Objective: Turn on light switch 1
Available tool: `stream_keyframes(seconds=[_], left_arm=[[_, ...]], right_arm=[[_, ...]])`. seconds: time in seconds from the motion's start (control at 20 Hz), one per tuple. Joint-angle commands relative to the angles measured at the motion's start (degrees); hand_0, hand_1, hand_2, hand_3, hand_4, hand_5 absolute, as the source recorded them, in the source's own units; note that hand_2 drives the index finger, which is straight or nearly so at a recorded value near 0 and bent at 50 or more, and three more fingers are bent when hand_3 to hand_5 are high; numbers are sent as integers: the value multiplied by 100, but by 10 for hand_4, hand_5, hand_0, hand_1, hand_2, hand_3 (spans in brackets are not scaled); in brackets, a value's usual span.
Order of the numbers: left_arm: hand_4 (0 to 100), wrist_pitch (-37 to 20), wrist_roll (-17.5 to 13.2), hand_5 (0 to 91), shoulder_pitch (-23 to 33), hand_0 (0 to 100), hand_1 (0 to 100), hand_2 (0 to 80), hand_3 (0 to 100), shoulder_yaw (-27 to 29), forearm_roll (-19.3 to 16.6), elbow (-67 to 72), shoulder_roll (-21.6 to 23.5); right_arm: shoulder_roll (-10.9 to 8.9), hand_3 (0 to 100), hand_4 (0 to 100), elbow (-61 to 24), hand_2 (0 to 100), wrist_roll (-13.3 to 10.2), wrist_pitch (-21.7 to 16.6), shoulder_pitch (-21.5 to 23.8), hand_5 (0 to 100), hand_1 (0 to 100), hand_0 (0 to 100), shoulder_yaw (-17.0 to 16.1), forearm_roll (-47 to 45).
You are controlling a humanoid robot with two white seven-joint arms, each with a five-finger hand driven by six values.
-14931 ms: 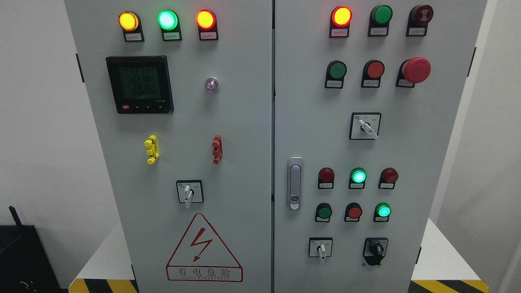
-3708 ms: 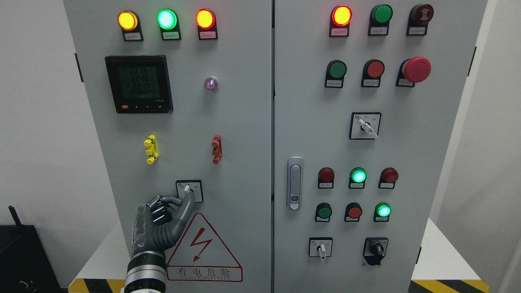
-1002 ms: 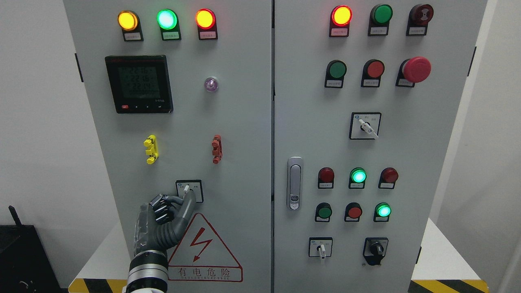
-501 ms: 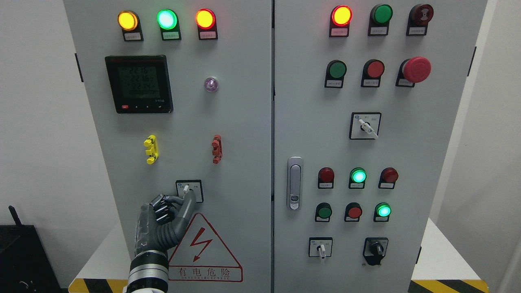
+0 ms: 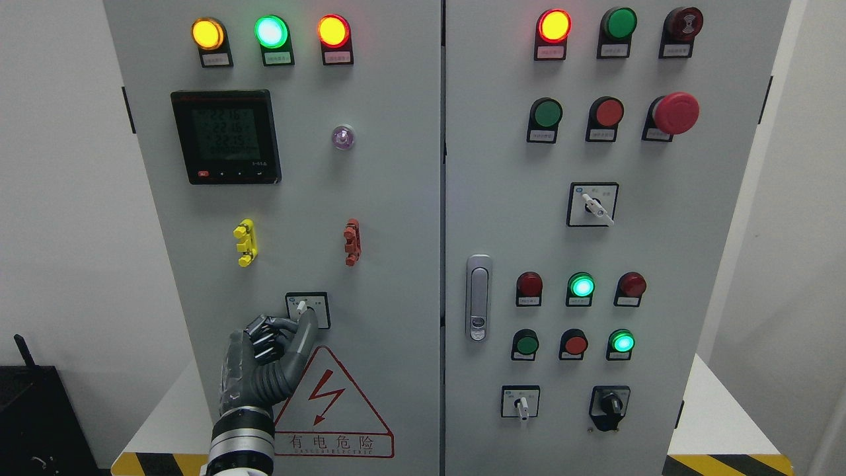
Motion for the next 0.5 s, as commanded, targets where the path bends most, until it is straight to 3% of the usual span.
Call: stream_keyframes(seconds=[0.0,0.45], left_arm=[[978,-4,9,884,4,466,581,592,981,-1,8,3,0],[980,-13,0,884,4,525,556,587,982,-10,17,3,9]], right_arm=[[0,0,0,0,0,4,5,0,0,0,0,0,-141],[0,0,0,0,0,4,5,0,0,0,0,0,-141]])
